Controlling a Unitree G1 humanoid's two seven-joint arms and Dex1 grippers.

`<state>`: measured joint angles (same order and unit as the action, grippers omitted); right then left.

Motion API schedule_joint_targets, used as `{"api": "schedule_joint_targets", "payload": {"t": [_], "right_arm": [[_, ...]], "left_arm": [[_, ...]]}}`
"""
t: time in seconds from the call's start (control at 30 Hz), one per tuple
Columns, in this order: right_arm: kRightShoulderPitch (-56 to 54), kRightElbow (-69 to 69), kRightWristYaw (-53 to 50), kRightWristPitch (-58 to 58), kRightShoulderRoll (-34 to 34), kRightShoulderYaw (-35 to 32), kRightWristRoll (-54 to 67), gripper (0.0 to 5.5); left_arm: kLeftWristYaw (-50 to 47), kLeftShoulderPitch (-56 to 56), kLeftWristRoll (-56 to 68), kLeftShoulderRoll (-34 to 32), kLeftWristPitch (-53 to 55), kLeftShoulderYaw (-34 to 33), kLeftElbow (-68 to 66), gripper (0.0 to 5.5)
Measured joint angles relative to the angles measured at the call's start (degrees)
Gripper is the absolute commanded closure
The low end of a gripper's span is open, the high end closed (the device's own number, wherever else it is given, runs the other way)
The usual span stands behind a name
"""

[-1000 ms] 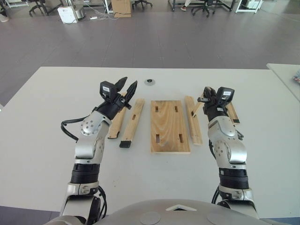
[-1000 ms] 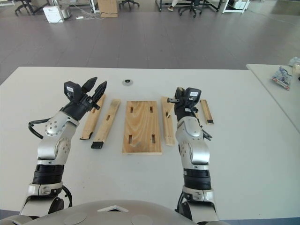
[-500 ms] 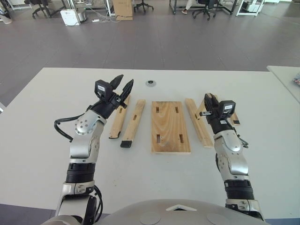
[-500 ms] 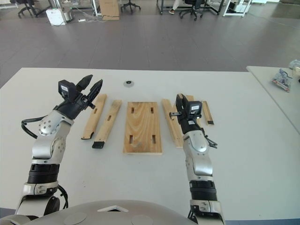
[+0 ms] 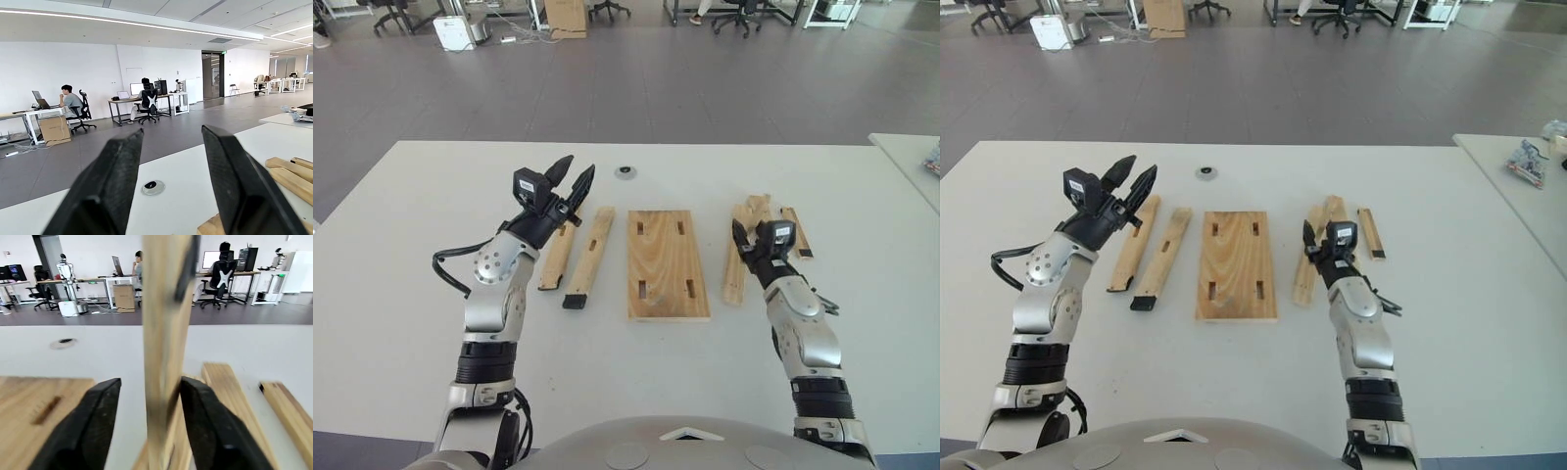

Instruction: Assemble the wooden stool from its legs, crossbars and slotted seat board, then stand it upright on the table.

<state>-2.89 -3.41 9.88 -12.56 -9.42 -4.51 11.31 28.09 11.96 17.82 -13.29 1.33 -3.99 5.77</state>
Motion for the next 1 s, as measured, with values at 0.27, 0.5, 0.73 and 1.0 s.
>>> {"api": "schedule_joint_targets", "payload": {"t": [0.27, 0.5, 0.73, 1.0], "right_arm": [[1.3, -15.6, -8.5, -30.3, 1.6, -1.1, 1.9, 2.03], [5.3, -19.2, -14.8, -39.0, 8.1, 0.8, 0.4, 2.03], [5.3, -15.7, -14.7, -37.4, 6.4, 1.8, -2.7, 2.8], [5.4, -12.6, -8.6, -32.1, 0.8, 2.0, -3.9, 3.41]], "left_arm": [[-0.6, -1.5, -0.1, 0.7, -0.3, 0.4, 1.4, 3.3], [-1.5, -2.6, -0.3, 0.8, -0.3, 0.5, 2.9, 3.3], [-1.8, -2.9, -0.3, 0.9, -0.3, 0.8, 3.6, 3.3], [-2.2, -2.9, -0.2, 1.2, -0.1, 1.4, 3.9, 3.3]]}}
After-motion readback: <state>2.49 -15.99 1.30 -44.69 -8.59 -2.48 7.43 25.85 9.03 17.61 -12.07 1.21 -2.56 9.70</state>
